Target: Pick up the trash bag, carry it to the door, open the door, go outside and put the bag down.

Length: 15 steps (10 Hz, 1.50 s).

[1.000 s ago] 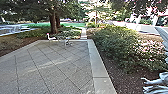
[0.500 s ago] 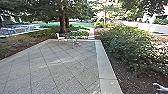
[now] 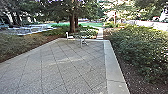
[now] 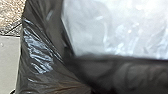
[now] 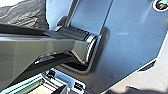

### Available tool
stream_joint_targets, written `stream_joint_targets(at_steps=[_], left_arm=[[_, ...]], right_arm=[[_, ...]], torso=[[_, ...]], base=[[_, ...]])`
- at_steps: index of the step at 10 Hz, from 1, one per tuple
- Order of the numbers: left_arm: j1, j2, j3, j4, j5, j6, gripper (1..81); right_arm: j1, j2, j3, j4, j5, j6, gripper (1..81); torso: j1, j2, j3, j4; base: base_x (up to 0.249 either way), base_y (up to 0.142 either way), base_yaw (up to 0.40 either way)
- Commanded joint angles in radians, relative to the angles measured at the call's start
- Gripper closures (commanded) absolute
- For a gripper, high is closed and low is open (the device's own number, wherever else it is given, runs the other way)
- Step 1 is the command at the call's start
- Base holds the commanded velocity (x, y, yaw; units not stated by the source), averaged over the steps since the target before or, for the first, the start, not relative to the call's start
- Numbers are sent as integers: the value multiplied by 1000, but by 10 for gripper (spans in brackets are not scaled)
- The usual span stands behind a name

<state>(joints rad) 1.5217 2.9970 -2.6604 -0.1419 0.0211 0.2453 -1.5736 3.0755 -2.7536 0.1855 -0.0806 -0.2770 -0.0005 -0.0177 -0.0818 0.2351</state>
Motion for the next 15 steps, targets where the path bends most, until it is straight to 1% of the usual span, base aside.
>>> stream_joint_targets(at_steps=[1, 2, 3, 6, 7, 8, 10, 11, 13, 15], left_arm=[[-57, -62, 95, -16, 59, -4, 811], [-68, -82, 128, -19, 59, -4, 811], [-82, -116, 175, -31, 65, -6, 811], [-166, -206, 269, -85, 73, -6, 811], [-211, -233, 284, -122, 108, -6, 811], [-261, -243, 287, -137, 143, -6, 811], [-358, -259, 287, -169, 218, -6, 811], [-402, -263, 287, -182, 237, -6, 811], [-491, -279, 287, -219, 304, -6, 811], [-577, -301, 280, -246, 361, -6, 811]], right_arm=[[31, 21, 25, -23, -87, -1, 10], [28, 21, 26, -23, -88, -1, 10], [25, 19, 28, -23, -87, -1, 10], [25, 16, 26, -23, -87, 1, 10], [23, 16, 25, -23, -87, 1, 10], [22, 14, 25, -23, -87, 1, 10], [19, 11, 28, -20, -87, 1, 10], [19, 11, 26, -17, -87, 1, 10], [17, 11, 26, -9, -85, 2, 10], [19, 11, 26, -12, -85, 2, 10]], torso=[[1, 0, -92, 0], [1, 0, -115, 0], [1, 0, -146, 0], [1, 0, -248, 0], [1, 0, -188, 0], [1, 1, -219, 0], [1, 1, -239, 0], [2, 1, -240, 0], [2, 1, -238, 0], [2, 2, -238, 0]], base=[[0, 0, 0], [0, 0, 0], [0, 0, 0], [0, 0, 0], [0, 0, 0], [0, 0, 0], [0, 0, 0], [0, 0, 0], [0, 0, 0], [0, 0, 0]])
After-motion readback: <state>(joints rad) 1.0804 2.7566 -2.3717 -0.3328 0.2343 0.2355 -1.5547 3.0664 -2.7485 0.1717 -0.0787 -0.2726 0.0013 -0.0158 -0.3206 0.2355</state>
